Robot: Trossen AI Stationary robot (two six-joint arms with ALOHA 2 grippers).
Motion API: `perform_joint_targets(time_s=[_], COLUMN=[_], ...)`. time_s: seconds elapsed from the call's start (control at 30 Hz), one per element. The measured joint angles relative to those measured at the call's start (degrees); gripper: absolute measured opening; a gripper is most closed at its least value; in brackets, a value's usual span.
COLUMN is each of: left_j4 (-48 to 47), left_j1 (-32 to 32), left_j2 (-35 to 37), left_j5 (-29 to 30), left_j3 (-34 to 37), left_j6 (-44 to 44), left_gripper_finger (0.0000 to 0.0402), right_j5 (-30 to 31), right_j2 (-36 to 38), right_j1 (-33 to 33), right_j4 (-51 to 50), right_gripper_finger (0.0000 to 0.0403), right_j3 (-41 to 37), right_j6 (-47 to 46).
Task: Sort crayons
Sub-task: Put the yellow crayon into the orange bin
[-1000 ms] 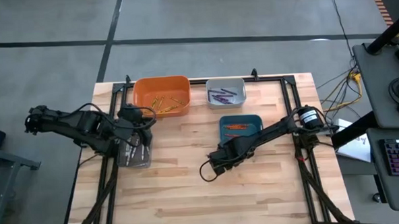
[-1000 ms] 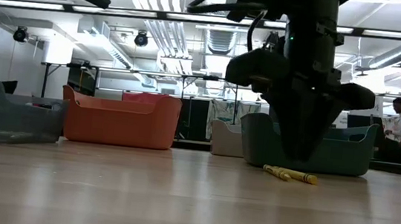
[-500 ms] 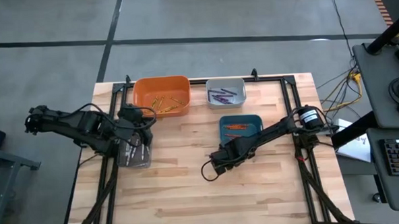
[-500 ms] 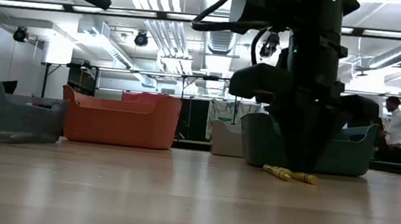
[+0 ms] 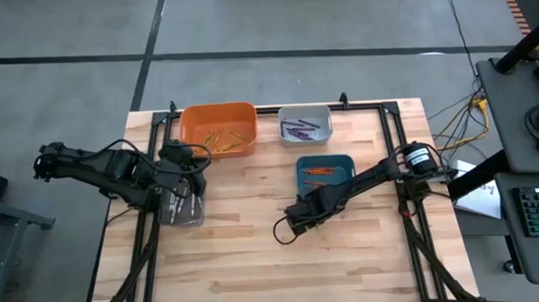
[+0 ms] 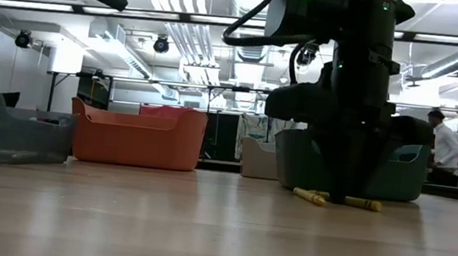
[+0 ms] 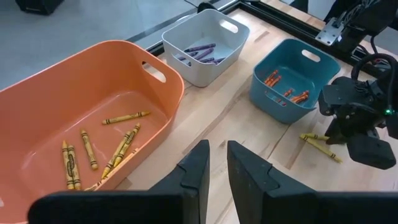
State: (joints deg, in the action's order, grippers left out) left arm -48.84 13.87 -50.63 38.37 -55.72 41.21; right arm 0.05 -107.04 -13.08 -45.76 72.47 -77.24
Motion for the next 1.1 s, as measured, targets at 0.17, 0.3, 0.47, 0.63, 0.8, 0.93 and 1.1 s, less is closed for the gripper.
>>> perform_joint_targets(time_s=[0.17,0.3,0.47,0.63,0.8,0.93,1.1], left_j4=[0.02,0.49,3.77,8.74,13.58,16.95,19.33], left_j1=[0.0,0.0,0.0,0.0,0.0,0.0,0.0], left_j2=[0.0,0.0,-0.11,-0.79,-2.68,-4.51,-6.86], left_j5=[0.0,-1.24,-3.9,-4.92,-4.96,-5.01,-4.98], left_j3=[0.0,0.0,0.0,0.0,0.02,0.02,0.04], left_j6=[0.0,0.0,0.0,0.01,-0.01,0.25,0.42], left_gripper_finger=[0.0039,0.0039,0.0039,0.0039,0.0039,0.0039,0.0039], right_j5=[0.12,0.14,0.15,0.12,-0.14,-0.47,-0.49], right_j2=[0.22,0.26,0.25,0.18,0.16,0.64,0.73], right_j1=[-0.02,-0.02,-0.02,0.0,0.0,0.0,0.0], right_j4=[0.77,0.88,0.74,0.46,0.33,0.05,0.12], right_gripper_finger=[0.0075,0.0073,0.0071,0.007,0.007,0.0069,0.0019], right_j3=[-1.53,-1.94,-1.99,-2.05,-2.08,-1.86,-1.88], right_j6=[0.78,2.13,3.74,5.31,6.35,7.17,10.35])
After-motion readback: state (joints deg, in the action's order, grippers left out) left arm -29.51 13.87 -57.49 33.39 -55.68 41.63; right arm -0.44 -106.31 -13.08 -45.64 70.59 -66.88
